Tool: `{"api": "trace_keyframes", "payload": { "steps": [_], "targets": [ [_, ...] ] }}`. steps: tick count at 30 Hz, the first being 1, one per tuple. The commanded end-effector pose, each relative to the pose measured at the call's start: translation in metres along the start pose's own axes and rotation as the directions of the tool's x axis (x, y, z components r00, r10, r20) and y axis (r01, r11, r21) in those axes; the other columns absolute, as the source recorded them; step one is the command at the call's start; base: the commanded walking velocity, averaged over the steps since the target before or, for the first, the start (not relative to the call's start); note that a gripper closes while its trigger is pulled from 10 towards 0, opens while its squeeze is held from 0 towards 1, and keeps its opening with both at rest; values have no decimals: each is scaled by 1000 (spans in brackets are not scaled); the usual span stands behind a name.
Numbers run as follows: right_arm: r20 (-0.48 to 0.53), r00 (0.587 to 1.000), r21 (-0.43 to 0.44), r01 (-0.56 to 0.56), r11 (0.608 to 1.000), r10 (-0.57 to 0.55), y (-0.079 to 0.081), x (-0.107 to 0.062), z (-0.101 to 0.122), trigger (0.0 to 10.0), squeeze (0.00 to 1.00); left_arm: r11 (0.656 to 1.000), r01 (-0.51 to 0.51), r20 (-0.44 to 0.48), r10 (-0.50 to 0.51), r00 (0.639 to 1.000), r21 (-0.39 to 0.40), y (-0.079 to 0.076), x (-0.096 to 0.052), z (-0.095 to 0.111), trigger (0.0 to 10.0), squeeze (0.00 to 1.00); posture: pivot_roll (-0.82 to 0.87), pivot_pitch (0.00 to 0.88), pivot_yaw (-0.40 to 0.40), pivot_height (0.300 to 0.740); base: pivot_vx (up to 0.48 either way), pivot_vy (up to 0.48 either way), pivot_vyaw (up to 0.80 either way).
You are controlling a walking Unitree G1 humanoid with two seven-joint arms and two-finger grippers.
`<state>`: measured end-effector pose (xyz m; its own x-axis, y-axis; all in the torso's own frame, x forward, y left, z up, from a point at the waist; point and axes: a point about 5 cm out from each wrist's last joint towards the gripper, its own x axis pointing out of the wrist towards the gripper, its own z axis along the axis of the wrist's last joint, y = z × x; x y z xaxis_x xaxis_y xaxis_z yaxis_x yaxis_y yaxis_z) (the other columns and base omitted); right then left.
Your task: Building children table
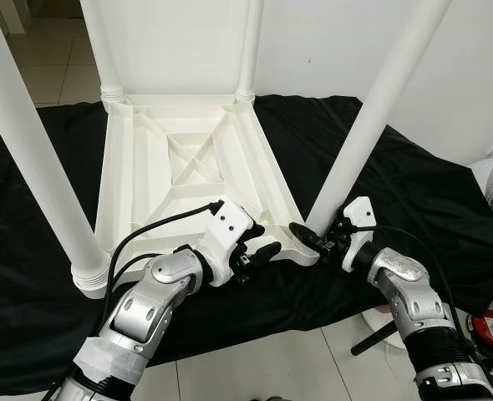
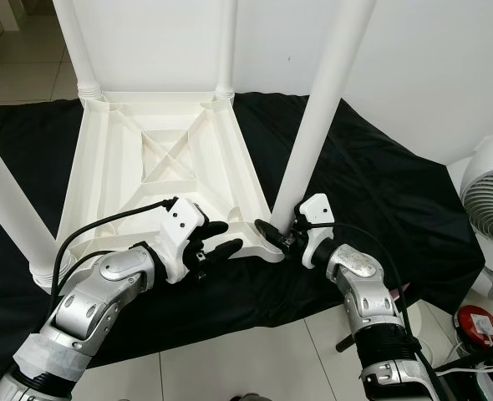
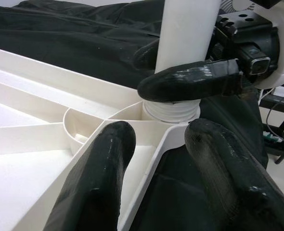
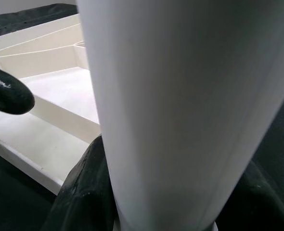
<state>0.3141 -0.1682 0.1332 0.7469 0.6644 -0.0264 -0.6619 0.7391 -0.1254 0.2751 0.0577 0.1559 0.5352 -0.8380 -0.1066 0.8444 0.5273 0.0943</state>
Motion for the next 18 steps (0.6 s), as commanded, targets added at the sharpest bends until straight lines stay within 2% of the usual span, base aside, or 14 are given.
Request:
{"api": "trace_keyframes", "payload": {
  "steps": [1, 2, 3, 4, 5, 8, 10, 13, 15, 17, 18],
  "targets": [
    [-21, 1000, 2, -18, 1000, 18, 7, 4, -5, 10000, 0, 1000, 9, -6, -9, 1000, 12, -3, 1, -1, 10000, 0, 44, 19, -75, 740, 0, 0, 0],
    [-33, 999, -3, 32, 999, -32, 5, 5, -5, 10000, 0, 1000, 12, -6, -12, 1000, 13, -3, 1, -1, 10000, 0, 42, 18, -71, 740, 0, 0, 0],
    [-33, 999, -3, 32, 999, -32, 5, 5, -5, 10000, 0, 1000, 12, -6, -12, 1000, 13, -3, 1, -1, 10000, 0, 42, 18, -71, 740, 0, 0, 0],
    [-50, 994, 11, 98, 995, -98, 6, 5, -7, 10000, 0, 1000, 18, -6, -18, 1000, 13, -4, 2, -1, 10000, 0, 37, 15, -68, 740, 0, 0, 0],
    [-50, 994, 11, 98, 995, -98, 6, 5, -7, 10000, 0, 1000, 18, -6, -18, 1000, 13, -4, 2, -1, 10000, 0, 37, 15, -68, 740, 0, 0, 0],
    [-69, 963, 53, 264, 963, -260, 13, 5, -8, 10000, 0, 1000, 28, -6, -27, 1000, 14, -5, 2, -1, 10000, 0, 28, 15, -64, 740, 0, 0, 0],
    [-65, 955, 56, 293, 955, -289, 15, 5, -7, 10000, 0, 999, 29, -6, -29, 1000, 14, -5, 2, -1, 10000, 0, 28, 15, -64, 740, 0, 0, 0],
    [-63, 917, 108, 399, 911, -394, 21, 8, -7, 10000, 0, 999, 32, -4, -32, 999, 14, -5, 4, 0, 10000, 0, 28, 15, -64, 740, 0, 0, 0],
    [-55, 874, 97, 486, 869, -483, 26, 11, -6, 10000, 0, 999, 40, -2, -40, 999, 13, -6, 5, 0, 10000, 0, 19, 13, -63, 740, 0, 0, 0],
    [-52, 861, 93, 508, 856, -505, 28, 12, -5, 10000, 0, 999, 42, -1, -42, 999, 13, -6, 6, 1, 10000, 0, 19, 13, -63, 740, 0, 0, 0],
    [-92, 792, 78, 609, 789, -603, 36, 12, -9, 10000, 0, 999, 51, 0, -51, 999, 12, -8, 7, 0, 10000, 0, 10, 11, -60, 740, 0, 0, 0]
  ]
}}
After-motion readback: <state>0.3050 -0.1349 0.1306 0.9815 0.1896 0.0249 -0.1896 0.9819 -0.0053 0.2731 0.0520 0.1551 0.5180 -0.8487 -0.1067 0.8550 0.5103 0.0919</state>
